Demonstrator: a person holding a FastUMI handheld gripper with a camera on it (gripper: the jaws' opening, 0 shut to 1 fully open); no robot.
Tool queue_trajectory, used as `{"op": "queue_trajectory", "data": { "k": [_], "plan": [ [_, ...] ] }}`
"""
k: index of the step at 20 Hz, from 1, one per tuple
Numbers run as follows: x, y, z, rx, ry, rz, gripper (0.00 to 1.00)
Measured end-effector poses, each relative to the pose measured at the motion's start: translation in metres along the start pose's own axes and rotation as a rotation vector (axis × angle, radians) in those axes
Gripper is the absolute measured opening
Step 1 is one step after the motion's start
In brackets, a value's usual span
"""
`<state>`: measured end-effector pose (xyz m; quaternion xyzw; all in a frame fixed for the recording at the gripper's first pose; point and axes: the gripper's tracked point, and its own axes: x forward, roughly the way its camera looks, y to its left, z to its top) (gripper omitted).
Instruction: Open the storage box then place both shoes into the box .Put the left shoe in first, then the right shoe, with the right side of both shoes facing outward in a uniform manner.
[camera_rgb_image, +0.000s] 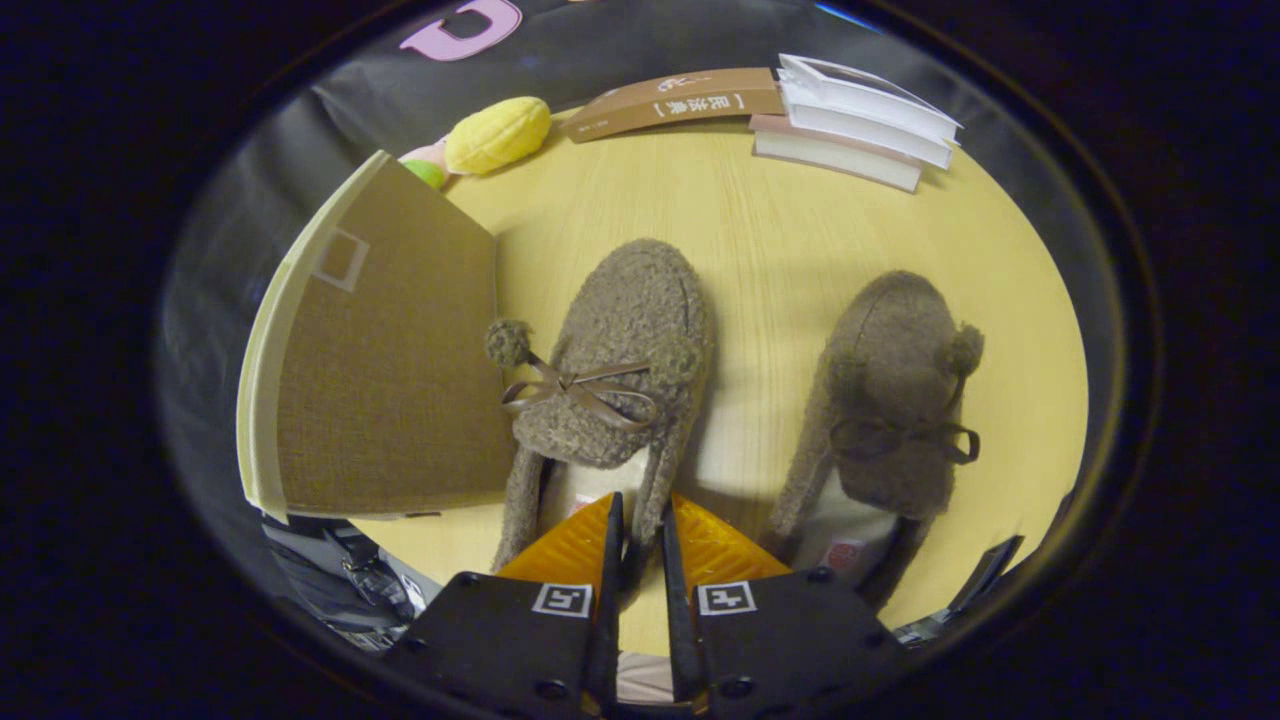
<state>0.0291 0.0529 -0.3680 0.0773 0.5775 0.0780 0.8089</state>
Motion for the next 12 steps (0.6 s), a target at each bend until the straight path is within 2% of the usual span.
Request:
{"op": "queue_trajectory", "data": {
  "k": [2, 6, 12],
  "plan": [
    [-0.002, 0.0, 0.001, -0.006, 0.016, 0.006, 0.1],
    [-0.004, -0.002, 0.0, 0.014, 0.036, 0.006, 0.04],
    [-0.018, 0.0, 0.011, -0.012, -0.022, 0.002, 0.04]
  ]
}}
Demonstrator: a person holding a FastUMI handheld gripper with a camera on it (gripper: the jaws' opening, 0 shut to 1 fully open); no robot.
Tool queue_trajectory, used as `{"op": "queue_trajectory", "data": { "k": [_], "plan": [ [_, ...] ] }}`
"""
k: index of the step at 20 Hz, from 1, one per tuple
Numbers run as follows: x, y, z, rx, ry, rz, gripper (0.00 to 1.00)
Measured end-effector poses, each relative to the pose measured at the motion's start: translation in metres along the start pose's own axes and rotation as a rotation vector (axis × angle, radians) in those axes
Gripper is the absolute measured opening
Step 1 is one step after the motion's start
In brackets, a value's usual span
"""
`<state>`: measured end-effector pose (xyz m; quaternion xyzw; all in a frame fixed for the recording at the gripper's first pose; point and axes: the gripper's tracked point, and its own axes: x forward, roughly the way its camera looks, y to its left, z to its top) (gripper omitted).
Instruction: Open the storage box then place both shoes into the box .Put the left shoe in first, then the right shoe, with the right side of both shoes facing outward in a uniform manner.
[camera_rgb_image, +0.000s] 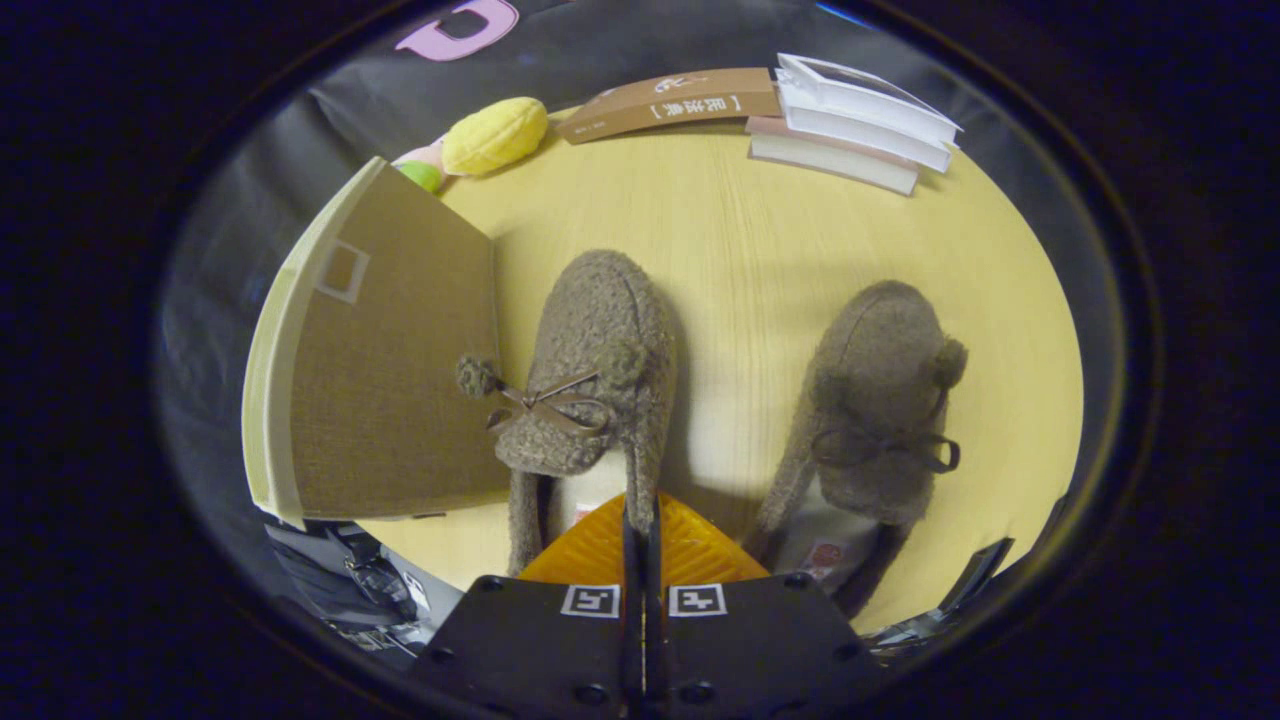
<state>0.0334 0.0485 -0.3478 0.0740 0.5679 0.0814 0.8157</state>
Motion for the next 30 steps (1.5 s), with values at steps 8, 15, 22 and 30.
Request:
{"op": "queue_trajectory", "data": {
  "k": [8, 15, 22, 30],
  "plan": [
    [-0.059, 0.019, 0.024, 0.02, -0.036, 0.067, 0.04],
    [-0.135, 0.085, 0.073, -0.054, -0.106, 0.198, 0.04],
    [-0.11, 0.189, 0.089, -0.11, -0.093, 0.323, 0.04],
    [-0.019, 0.243, 0.065, -0.198, -0.034, 0.246, 0.04]
  ]
}}
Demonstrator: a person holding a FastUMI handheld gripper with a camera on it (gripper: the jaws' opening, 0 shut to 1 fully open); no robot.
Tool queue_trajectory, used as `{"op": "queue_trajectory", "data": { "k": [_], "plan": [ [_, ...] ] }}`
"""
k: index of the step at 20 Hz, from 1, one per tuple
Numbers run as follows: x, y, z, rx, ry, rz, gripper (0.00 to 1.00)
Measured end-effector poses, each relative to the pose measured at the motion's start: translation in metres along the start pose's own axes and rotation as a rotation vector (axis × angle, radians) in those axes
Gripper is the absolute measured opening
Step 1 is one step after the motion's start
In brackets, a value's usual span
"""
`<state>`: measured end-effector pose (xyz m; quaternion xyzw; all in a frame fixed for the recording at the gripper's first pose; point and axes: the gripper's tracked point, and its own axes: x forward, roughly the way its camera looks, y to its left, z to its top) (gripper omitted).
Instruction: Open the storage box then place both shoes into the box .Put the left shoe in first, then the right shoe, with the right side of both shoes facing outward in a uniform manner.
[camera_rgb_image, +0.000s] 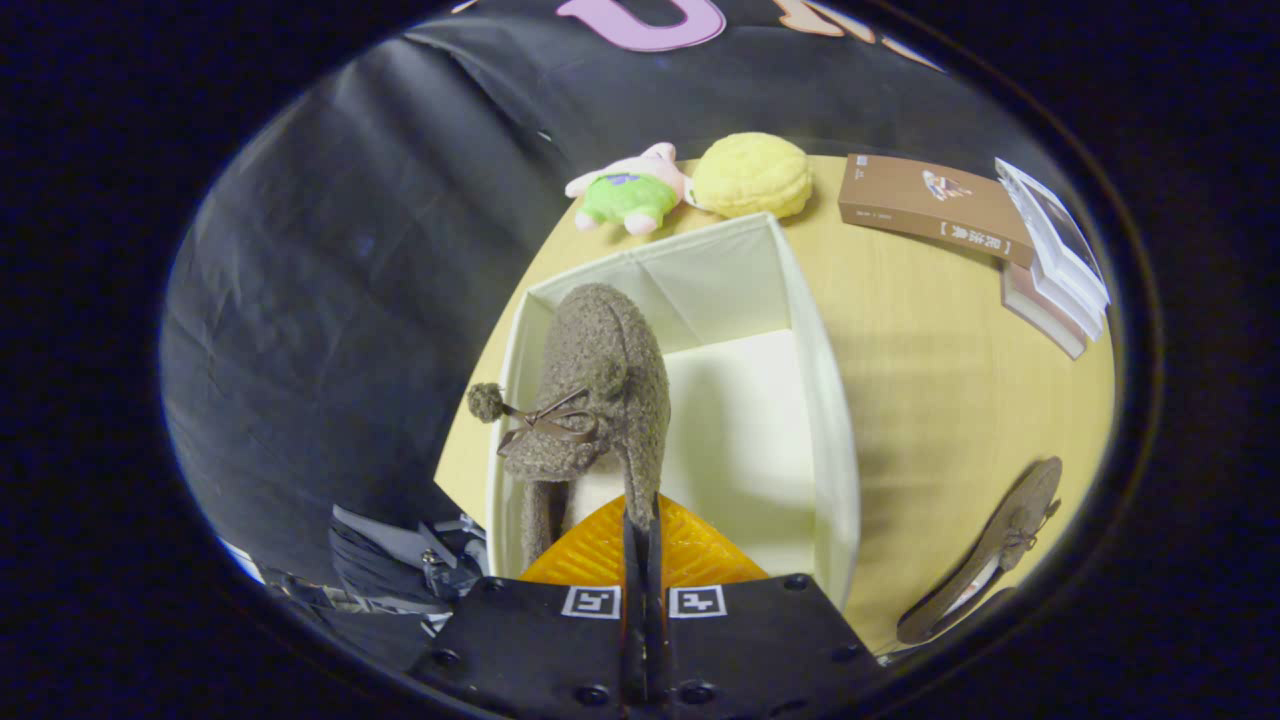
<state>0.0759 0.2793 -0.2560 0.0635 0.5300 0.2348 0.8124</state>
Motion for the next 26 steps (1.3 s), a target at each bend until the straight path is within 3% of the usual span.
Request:
{"op": "queue_trajectory", "data": {
  "k": [6, 9, 10, 15, 22, 26],
  "plan": [
    [0.045, 0.002, -0.016, -0.068, 0.04, -0.068, 0.04],
    [0.044, 0.011, -0.02, -0.109, 0.033, 0.003, 0.17],
    [0.039, 0.023, -0.017, -0.109, 0.034, 0.065, 0.2],
    [-0.002, 0.033, -0.005, -0.153, -0.062, 0.136, 1.0],
    [-0.077, 0.01, 0.019, -0.054, -0.184, 0.171, 1.0],
    [-0.12, -0.033, 0.026, 0.0, -0.235, 0.127, 1.0]
  ]
}}
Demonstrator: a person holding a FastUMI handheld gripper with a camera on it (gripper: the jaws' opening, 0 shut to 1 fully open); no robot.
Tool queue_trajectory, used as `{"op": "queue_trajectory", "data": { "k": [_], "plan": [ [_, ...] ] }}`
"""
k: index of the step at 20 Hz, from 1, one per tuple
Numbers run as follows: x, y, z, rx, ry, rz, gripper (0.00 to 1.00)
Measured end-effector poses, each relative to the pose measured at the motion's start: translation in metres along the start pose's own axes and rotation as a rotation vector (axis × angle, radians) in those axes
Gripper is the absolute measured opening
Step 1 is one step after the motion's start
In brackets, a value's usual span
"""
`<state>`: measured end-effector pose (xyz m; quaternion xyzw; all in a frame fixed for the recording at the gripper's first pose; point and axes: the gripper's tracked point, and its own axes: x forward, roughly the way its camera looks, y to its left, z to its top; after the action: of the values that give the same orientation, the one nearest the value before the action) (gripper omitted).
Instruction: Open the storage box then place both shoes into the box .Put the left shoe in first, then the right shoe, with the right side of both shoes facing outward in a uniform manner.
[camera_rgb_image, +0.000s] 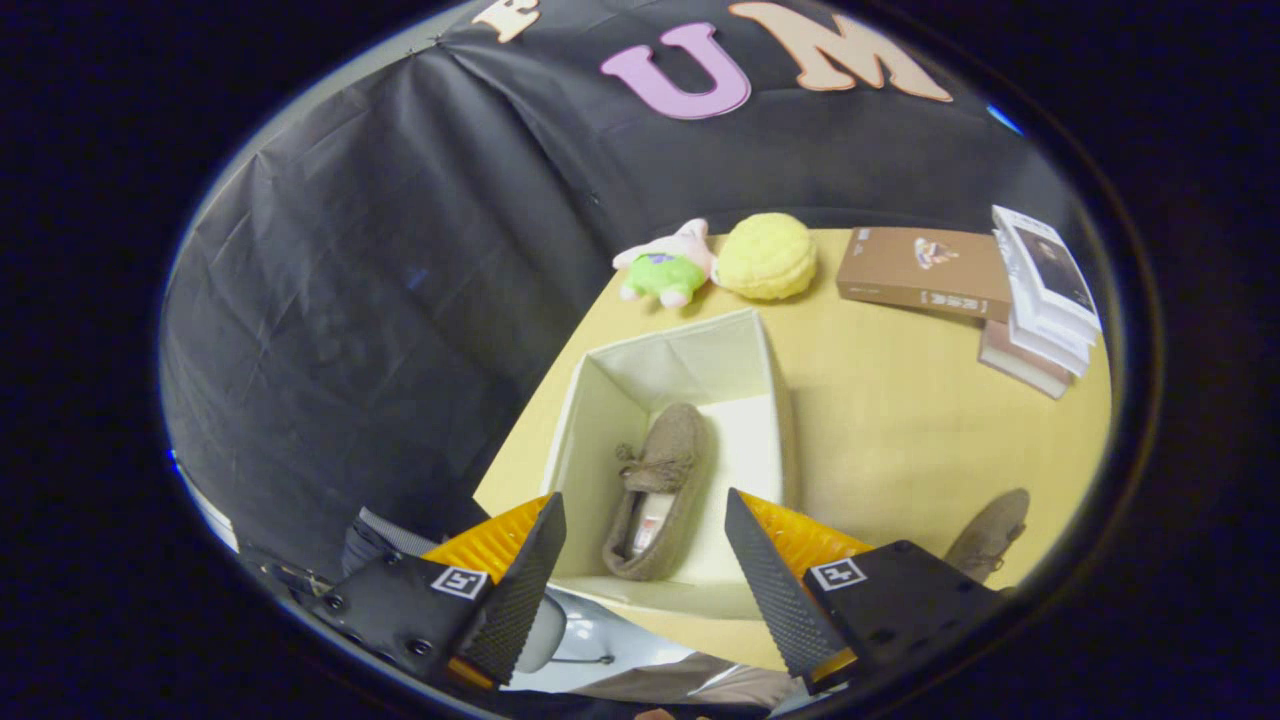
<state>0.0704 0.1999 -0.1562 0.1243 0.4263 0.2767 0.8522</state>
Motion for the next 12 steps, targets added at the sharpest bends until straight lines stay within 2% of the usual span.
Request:
{"op": "queue_trajectory", "data": {
  "k": [6, 12],
  "plan": [
    [-0.068, -0.079, -0.001, 0.078, -0.06, -0.156, 1.0],
    [-0.1, -0.168, -0.044, 0.184, -0.038, -0.346, 1.0]
  ]
}}
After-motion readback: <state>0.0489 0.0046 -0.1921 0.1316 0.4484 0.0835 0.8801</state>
